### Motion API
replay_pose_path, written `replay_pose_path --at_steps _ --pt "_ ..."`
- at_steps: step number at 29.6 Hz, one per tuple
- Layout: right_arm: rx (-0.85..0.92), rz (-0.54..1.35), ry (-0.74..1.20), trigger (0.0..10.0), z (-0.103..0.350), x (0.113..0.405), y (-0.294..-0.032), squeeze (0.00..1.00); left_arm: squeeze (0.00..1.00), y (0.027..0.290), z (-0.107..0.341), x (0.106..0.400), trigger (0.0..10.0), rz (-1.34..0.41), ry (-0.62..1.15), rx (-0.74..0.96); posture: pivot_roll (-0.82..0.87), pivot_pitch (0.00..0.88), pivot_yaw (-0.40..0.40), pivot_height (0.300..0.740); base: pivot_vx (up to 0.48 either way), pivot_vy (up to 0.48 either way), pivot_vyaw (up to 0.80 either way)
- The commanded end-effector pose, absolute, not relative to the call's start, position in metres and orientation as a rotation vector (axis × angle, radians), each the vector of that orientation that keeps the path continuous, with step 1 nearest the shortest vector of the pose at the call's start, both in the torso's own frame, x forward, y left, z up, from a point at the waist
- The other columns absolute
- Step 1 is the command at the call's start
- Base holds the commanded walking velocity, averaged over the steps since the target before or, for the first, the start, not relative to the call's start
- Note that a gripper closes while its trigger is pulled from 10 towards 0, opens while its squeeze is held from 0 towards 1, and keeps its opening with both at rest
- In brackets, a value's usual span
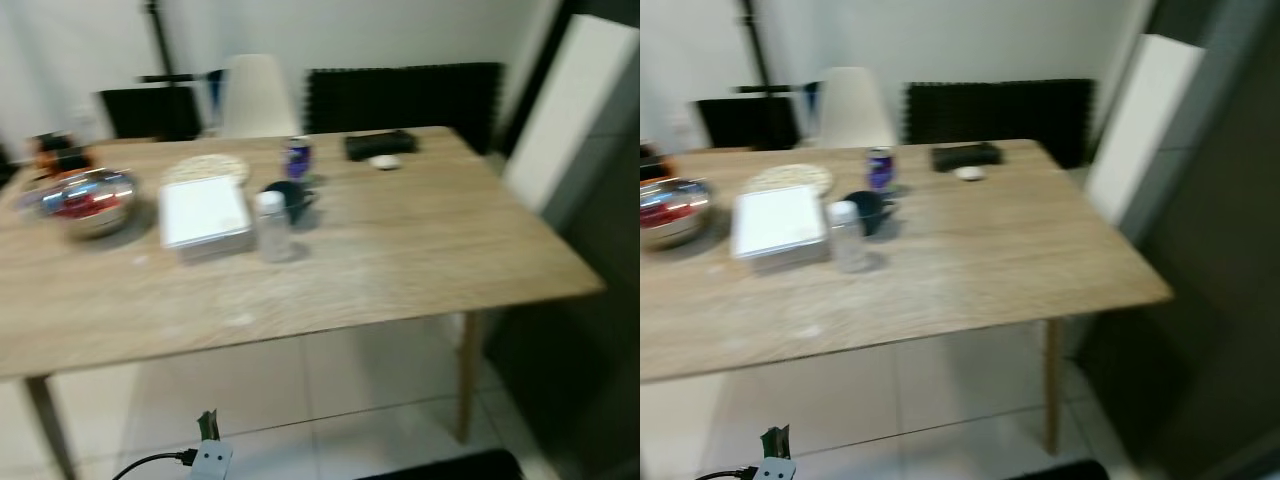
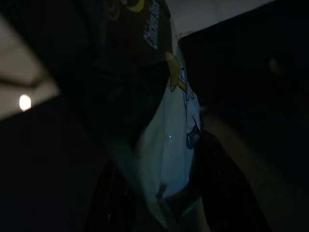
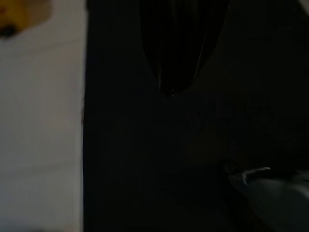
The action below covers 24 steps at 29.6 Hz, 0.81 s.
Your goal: Restocking fridge
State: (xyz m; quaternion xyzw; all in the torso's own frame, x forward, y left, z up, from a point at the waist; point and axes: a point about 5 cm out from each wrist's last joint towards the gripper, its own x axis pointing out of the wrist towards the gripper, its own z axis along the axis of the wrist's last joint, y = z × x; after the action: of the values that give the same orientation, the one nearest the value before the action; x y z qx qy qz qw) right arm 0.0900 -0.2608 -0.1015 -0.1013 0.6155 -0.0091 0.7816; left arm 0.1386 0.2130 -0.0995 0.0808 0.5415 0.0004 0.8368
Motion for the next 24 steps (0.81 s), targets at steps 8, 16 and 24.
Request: replay_pose_path --at_steps 8,16,24 --pt "-0.226 -0.015 1.341 10.0 -0.1019 0.0889 -0.2604 0.0 0.0 0.2113 -0.1021 0.1315 10.0 -0.027 1.166 0.193 -0.07 0.0 -0.02 0.74 0.0 0.0 -0.8" --pt "-0.218 -0.021 1.344 10.0 -0.1021 0.0882 -0.2604 0.0 0.0 0.2106 -0.1017 0.1331 10.0 -0.042 1.165 0.199 -0.08 0.0 -0.016 0.74 0.0 0.0 -0.8" --pt "-0.213 -0.027 1.35 10.0 -0.1022 0.0868 -0.2612 0.0 0.0 0.2093 -0.1018 0.1334 10.0 -0.058 1.166 0.207 -0.08 0.0 -0.015 0.74 0.0 0.0 -0.8"
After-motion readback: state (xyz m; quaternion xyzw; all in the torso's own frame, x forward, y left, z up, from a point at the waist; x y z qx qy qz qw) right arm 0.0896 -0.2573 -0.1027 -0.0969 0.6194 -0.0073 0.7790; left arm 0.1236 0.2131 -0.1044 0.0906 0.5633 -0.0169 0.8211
